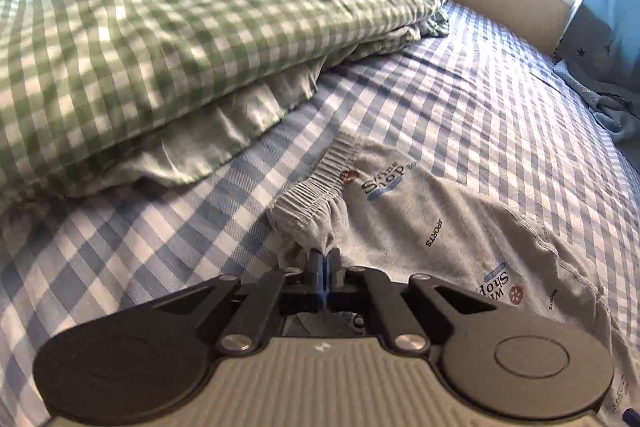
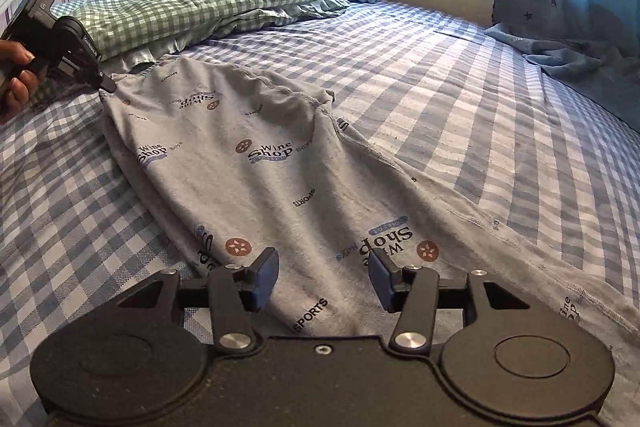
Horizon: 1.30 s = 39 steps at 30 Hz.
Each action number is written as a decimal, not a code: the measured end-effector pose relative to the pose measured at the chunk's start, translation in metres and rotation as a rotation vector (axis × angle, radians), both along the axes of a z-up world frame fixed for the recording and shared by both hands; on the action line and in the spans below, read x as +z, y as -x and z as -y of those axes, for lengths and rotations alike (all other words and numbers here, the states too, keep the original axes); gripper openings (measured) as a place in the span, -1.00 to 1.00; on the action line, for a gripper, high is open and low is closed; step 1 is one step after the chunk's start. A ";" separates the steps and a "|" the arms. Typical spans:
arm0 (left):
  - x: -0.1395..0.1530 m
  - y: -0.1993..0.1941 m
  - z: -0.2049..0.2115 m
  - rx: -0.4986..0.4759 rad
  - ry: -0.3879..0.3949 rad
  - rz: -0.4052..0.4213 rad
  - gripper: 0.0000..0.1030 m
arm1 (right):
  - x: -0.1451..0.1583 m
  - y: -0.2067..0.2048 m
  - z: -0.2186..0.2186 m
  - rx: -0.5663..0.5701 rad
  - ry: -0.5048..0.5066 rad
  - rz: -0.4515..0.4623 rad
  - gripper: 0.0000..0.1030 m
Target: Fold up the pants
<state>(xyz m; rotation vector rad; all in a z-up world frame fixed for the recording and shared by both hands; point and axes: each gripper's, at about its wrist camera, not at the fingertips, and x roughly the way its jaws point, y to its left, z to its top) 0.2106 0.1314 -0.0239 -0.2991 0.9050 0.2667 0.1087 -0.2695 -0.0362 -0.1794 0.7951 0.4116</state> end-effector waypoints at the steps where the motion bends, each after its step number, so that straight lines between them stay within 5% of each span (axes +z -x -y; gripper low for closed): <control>1: 0.001 0.000 0.003 -0.002 -0.036 0.004 -1.00 | 0.000 0.000 0.000 -0.007 -0.006 -0.001 0.02; 7: -0.036 -0.004 0.007 -0.047 -0.130 -0.132 -0.95 | -0.021 0.002 0.001 -0.040 0.034 -0.071 0.10; 9: -0.028 0.001 0.017 -0.087 -0.218 -0.132 -0.58 | -0.018 0.006 0.003 -0.031 0.039 -0.065 0.16; 11: -0.014 0.008 0.026 -0.086 -0.304 -0.119 0.25 | -0.010 0.006 0.010 -0.039 0.006 -0.056 0.29; 14: 0.011 0.013 0.043 -0.160 -0.340 -0.013 0.65 | 0.007 -0.010 0.028 -0.080 -0.125 -0.023 0.62; 17: 0.025 -0.010 0.070 -0.299 -0.319 0.074 0.83 | 0.015 -0.052 0.042 -0.112 -0.267 -0.021 0.67; 20: 0.025 -0.050 0.097 -0.451 -0.242 0.144 0.83 | 0.008 -0.104 0.040 -0.050 -0.329 -0.037 0.58; 24: 0.017 -0.103 0.129 -0.692 -0.097 0.224 0.84 | -0.012 -0.154 0.027 0.033 -0.358 -0.132 0.02; 26: 0.010 -0.125 0.144 -0.794 -0.028 0.208 0.85 | -0.015 -0.162 0.018 0.078 -0.352 -0.155 -0.16; 30: -0.006 -0.162 0.155 -0.923 0.112 0.126 0.76 | -0.012 -0.150 -0.001 0.128 -0.270 -0.115 -0.91; 33: -0.018 -0.174 0.154 -0.986 0.162 0.057 0.75 | -0.007 -0.130 -0.010 0.179 -0.243 -0.080 -1.00; 39: -0.033 -0.165 0.161 -1.113 0.073 -0.040 0.71 | -0.010 -0.098 -0.023 0.230 -0.191 -0.060 -1.00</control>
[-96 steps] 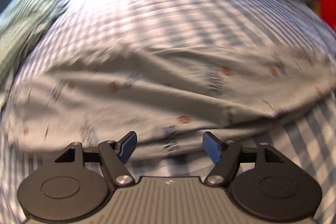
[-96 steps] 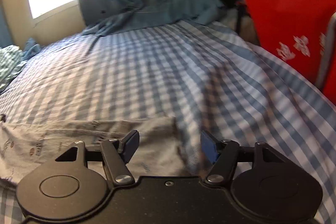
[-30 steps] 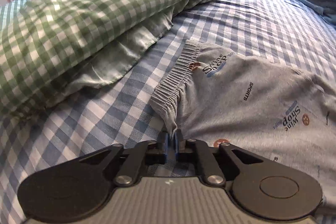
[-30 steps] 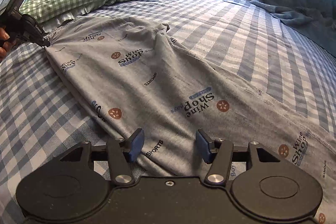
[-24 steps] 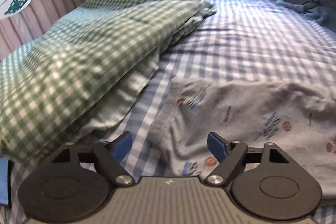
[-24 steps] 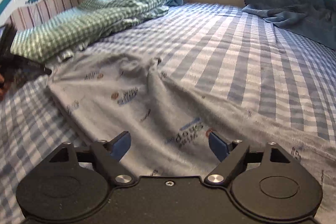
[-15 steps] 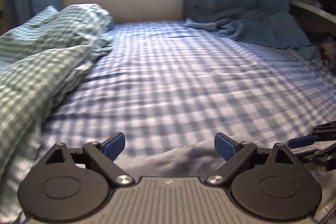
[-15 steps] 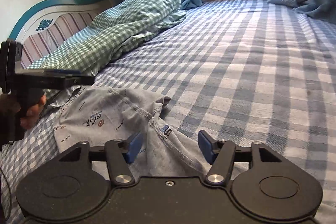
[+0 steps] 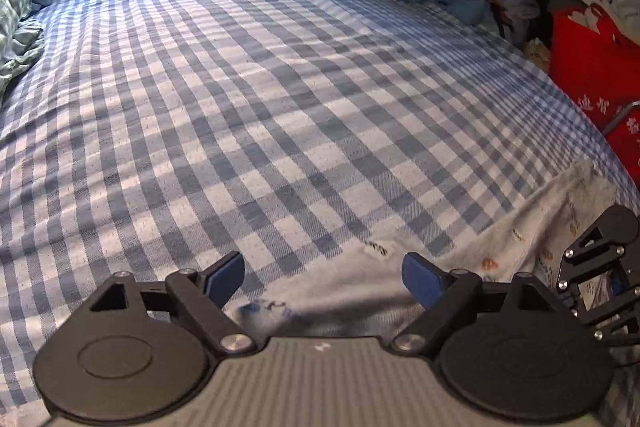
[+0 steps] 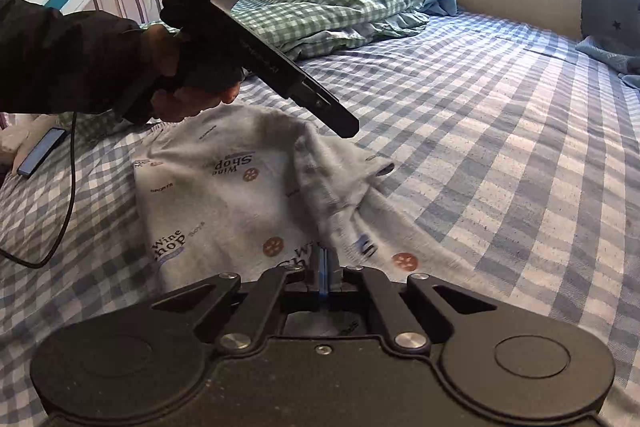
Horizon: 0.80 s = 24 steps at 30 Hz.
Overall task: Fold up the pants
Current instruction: 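Grasp the pants edge with the right gripper and fold it toward the left gripper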
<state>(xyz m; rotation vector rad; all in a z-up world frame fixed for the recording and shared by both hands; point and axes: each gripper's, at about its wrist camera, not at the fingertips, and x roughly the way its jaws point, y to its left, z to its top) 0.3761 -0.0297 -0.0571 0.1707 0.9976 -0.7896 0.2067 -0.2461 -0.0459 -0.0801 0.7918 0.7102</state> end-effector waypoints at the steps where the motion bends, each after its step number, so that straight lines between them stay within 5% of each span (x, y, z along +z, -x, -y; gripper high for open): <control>1: -0.001 0.002 0.002 -0.017 -0.012 -0.006 0.66 | -0.002 0.003 0.000 -0.004 0.000 -0.005 -1.00; 3: -0.007 0.006 0.007 -0.046 -0.071 0.000 0.45 | -0.007 0.007 -0.003 0.001 0.019 -0.009 -1.00; 5: -0.014 0.011 0.010 -0.058 -0.140 0.017 -0.38 | -0.011 0.010 -0.003 -0.004 0.015 -0.021 -1.00; 6: -0.015 0.015 0.010 -0.052 -0.148 0.037 -0.43 | -0.012 0.011 -0.002 -0.009 0.005 -0.027 -1.00; 7: -0.013 0.019 0.008 -0.045 -0.133 0.058 -0.75 | -0.011 0.012 -0.001 -0.016 -0.001 -0.029 -1.00; 8: -0.011 0.023 0.005 -0.031 -0.117 0.076 -0.84 | -0.009 0.012 0.001 -0.028 -0.008 -0.027 -0.97; 12: 0.002 0.058 -0.014 0.031 -0.058 0.173 -0.91 | 0.006 0.009 0.022 -0.114 -0.077 -0.013 -0.52; 16: 0.000 0.111 -0.018 0.053 -0.089 0.306 -0.91 | 0.018 -0.005 0.048 -0.205 -0.183 -0.054 -0.31; 24: -0.007 0.173 -0.017 0.098 -0.118 0.532 -0.90 | -0.007 -0.047 0.054 -0.255 -0.600 -0.435 -0.14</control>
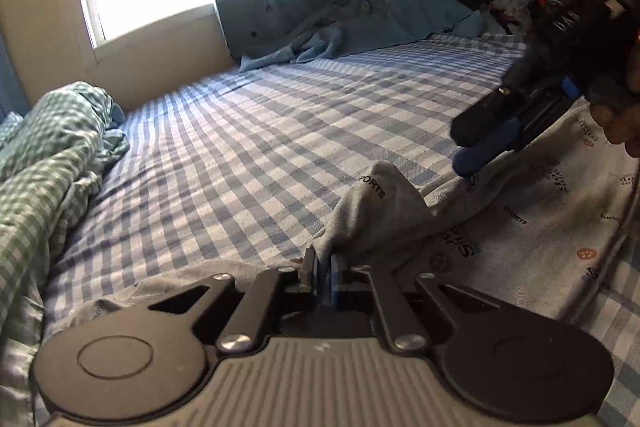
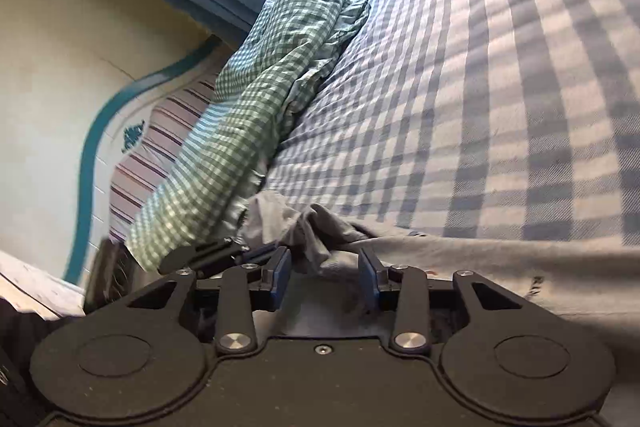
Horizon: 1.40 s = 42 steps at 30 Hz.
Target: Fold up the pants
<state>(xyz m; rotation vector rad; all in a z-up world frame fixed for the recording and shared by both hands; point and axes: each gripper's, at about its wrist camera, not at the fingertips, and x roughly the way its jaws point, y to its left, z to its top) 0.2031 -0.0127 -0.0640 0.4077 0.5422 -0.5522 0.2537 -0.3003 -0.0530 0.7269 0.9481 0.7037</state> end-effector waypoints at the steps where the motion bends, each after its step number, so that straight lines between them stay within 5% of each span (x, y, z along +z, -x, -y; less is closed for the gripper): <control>1: 0.000 0.002 0.001 -0.002 -0.001 0.006 -0.90 | -0.002 -0.006 -0.003 -0.005 -0.038 -0.031 -0.11; 10: 0.000 0.008 -0.002 0.001 0.011 0.032 -0.78 | -0.029 -0.047 -0.038 0.026 -0.229 -0.247 0.07; 12: 0.001 0.009 -0.006 0.040 0.010 0.022 -0.63 | -0.034 -0.055 -0.042 0.000 -0.250 -0.282 -0.20; 13: 0.004 0.010 -0.011 0.071 0.021 0.011 -0.25 | -0.035 -0.058 -0.043 -0.018 -0.250 -0.289 -0.39; 14: 0.007 0.009 -0.016 0.107 0.039 -0.001 0.19 | -0.037 -0.060 -0.043 -0.040 -0.238 -0.288 -0.86; 15: 0.009 0.006 -0.024 0.152 0.066 -0.014 0.28 | -0.037 -0.062 -0.043 -0.056 -0.228 -0.287 -0.94; 17: 0.008 -0.009 -0.034 0.229 0.082 -0.075 0.27 | -0.038 -0.067 -0.041 -0.086 -0.233 -0.276 -0.98; 20: -0.015 -0.056 -0.053 0.326 0.059 -0.345 0.26 | -0.028 -0.079 -0.030 -0.140 -0.243 -0.222 -0.99; 23: -0.013 -0.056 -0.059 0.307 0.057 -0.337 0.29 | -0.021 -0.103 -0.015 -0.218 -0.206 -0.206 -1.00; 27: -0.017 -0.042 -0.064 0.320 0.073 -0.297 0.29 | -0.047 -0.135 -0.011 -0.260 -0.152 -0.295 -1.00; 33: -0.005 -0.050 -0.057 0.331 0.040 -0.324 0.32 | -0.063 -0.156 -0.011 -0.115 -0.008 -0.266 -1.00; 35: 0.009 -0.056 -0.062 0.364 0.063 -0.294 0.34 | -0.048 -0.151 -0.008 -0.067 0.050 -0.206 -0.79; 36: 0.017 -0.062 -0.066 0.382 0.078 -0.262 0.35 | -0.037 -0.146 -0.005 -0.058 0.117 -0.154 -0.25; 38: 0.024 -0.080 -0.069 0.417 0.068 -0.232 0.38 | -0.012 -0.137 0.000 -0.057 0.240 -0.022 0.26; 42: 0.000 -0.122 -0.071 0.541 -0.036 -0.245 0.46 | 0.023 -0.102 -0.020 -0.016 0.435 0.219 0.27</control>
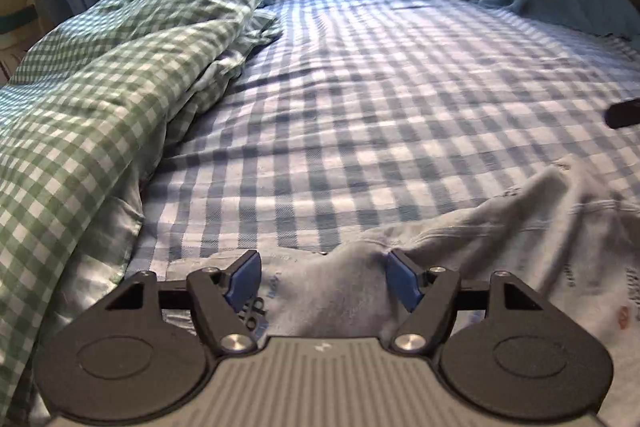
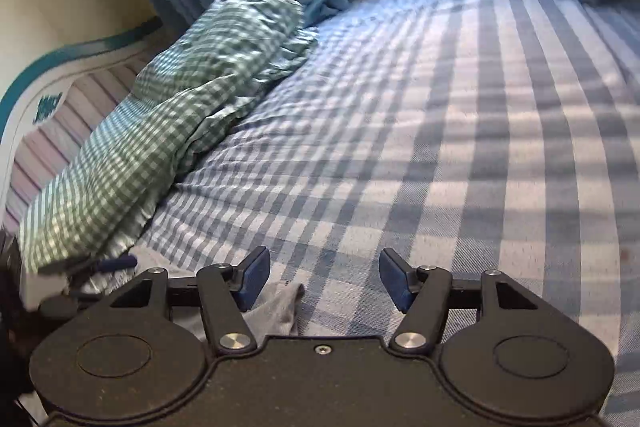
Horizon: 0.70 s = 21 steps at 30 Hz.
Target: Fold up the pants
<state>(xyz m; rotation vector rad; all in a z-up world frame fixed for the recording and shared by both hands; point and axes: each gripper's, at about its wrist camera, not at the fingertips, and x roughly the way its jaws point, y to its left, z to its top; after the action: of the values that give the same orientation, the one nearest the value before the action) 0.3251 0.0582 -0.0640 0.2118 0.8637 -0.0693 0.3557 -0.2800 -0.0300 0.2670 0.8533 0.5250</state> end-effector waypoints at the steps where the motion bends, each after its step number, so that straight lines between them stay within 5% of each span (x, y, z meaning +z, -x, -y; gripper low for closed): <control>1: -0.009 -0.007 -0.002 0.026 -0.019 -0.001 0.54 | 0.000 0.009 -0.015 0.038 0.042 0.032 0.30; 2: -0.013 -0.010 -0.003 0.036 -0.033 0.024 0.71 | -0.005 0.017 -0.032 0.075 0.083 0.051 0.36; 5: -0.015 -0.019 -0.006 0.078 -0.048 0.045 0.77 | -0.029 0.033 -0.069 0.128 0.264 0.103 0.25; 8: -0.014 -0.022 -0.008 0.103 -0.052 0.050 0.78 | -0.049 0.032 -0.055 -0.024 0.374 0.149 0.49; 11: 0.004 -0.006 -0.001 0.134 -0.056 0.115 0.76 | -0.042 0.036 -0.031 -0.202 0.504 0.190 0.22; 17: 0.033 0.046 0.053 -0.009 0.084 0.157 0.99 | -0.004 0.106 -0.005 -0.189 0.414 0.262 0.61; 21: 0.006 0.067 0.106 -0.100 0.026 0.067 0.98 | -0.027 0.140 -0.003 -0.201 0.467 0.198 0.61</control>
<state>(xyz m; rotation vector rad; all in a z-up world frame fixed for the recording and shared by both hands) 0.2584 -0.0476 -0.0577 0.2321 0.7848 -0.1661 0.2156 -0.2765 -0.0567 -0.1254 0.7229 0.1514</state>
